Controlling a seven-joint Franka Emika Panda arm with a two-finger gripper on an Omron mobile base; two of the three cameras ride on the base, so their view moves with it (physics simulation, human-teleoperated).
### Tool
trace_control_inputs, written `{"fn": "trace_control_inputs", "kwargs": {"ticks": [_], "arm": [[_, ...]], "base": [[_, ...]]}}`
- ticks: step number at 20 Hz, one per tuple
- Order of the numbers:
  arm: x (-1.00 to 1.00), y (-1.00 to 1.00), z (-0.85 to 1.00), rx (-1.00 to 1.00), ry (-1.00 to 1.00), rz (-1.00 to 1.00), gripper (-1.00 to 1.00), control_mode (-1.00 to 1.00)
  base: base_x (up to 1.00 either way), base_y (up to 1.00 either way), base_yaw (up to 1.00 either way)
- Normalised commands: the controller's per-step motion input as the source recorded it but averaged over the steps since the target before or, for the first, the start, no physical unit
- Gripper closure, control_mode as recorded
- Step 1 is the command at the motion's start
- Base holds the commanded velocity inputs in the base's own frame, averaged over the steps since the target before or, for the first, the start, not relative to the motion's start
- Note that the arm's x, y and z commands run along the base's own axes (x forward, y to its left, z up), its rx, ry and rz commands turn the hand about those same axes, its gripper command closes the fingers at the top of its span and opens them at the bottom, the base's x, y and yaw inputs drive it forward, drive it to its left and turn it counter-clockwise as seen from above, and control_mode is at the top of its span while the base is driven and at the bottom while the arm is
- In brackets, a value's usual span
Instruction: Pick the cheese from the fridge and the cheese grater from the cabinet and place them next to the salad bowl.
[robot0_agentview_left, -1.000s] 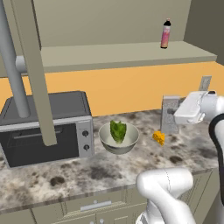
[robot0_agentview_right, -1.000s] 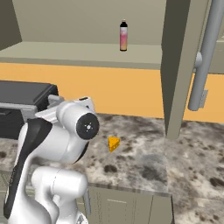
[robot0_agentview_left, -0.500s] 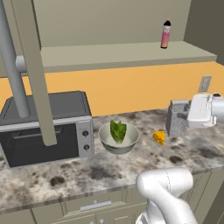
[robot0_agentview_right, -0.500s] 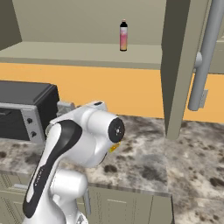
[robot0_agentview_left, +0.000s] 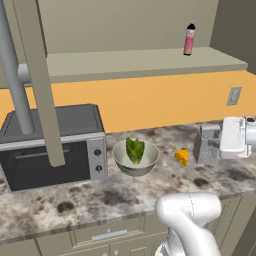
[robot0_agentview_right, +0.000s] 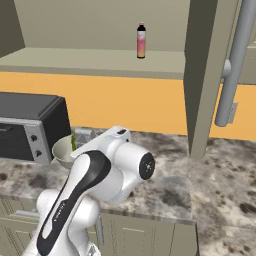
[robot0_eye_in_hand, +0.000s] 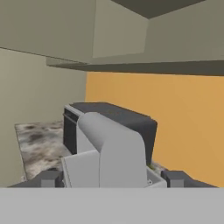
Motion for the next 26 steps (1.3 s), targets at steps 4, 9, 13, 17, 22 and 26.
{"fn": "trace_control_inputs", "kwargs": {"ticks": [4, 9, 13, 17, 22, 26], "arm": [[0.00, -0.02, -0.38, 0.00, -0.01, 0.00, 1.00, -1.00], [0.01, -0.01, -0.36, 0.04, 0.00, 0.03, 1.00, -1.00], [0.04, 0.00, -0.40, 0.07, 0.00, 0.09, 1.00, -1.00], [0.14, 0.00, -0.29, 0.08, 0.00, 0.10, 1.00, -1.00], [0.24, 0.00, -0.17, 0.06, 0.00, 0.08, 1.00, -1.00], [0.32, 0.00, -0.08, 0.03, 0.00, 0.05, 1.00, -1.00]], "base": [[0.00, 0.00, 0.00], [0.00, 0.00, 0.00], [0.00, 0.00, 0.00], [0.00, 0.00, 0.00], [0.00, 0.00, 0.00], [0.00, 0.00, 0.00]]}}
